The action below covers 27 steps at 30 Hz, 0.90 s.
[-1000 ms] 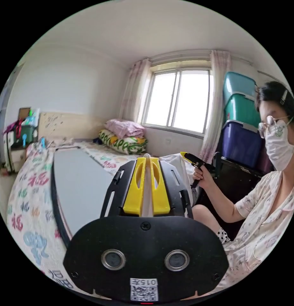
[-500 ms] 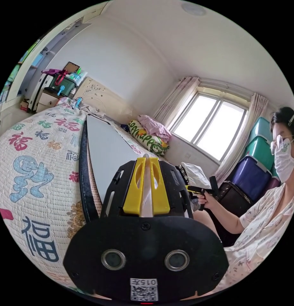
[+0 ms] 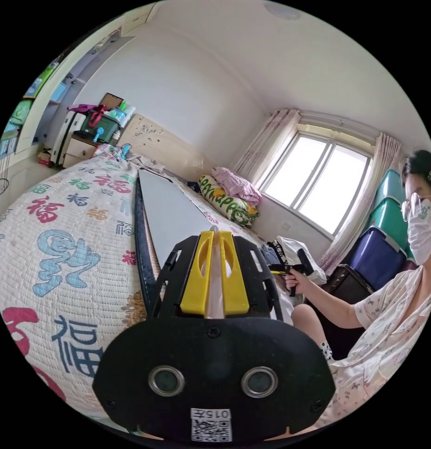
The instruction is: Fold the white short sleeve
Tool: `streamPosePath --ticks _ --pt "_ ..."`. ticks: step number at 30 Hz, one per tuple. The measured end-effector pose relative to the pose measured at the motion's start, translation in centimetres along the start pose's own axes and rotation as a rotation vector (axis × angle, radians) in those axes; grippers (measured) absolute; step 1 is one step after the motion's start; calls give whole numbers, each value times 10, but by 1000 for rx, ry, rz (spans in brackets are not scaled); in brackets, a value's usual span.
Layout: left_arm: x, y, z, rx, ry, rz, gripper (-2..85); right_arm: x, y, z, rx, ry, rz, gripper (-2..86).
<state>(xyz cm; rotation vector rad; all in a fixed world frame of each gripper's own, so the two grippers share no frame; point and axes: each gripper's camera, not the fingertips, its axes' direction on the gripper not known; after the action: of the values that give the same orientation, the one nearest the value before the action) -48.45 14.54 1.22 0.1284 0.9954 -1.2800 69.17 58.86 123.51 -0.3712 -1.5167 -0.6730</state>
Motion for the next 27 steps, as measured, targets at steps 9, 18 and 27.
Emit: streamPosePath --ticks 9,18,27 --pt "104 -15 -156 160 -121 125 -1 16 67 -262 403 -235 -105 -7" --pt "253 -32 -300 398 -136 333 0 -51 144 -389 594 -273 -391 -8" --pt "300 -34 -329 416 -145 366 2 -49 125 -385 680 -345 -424 -8"
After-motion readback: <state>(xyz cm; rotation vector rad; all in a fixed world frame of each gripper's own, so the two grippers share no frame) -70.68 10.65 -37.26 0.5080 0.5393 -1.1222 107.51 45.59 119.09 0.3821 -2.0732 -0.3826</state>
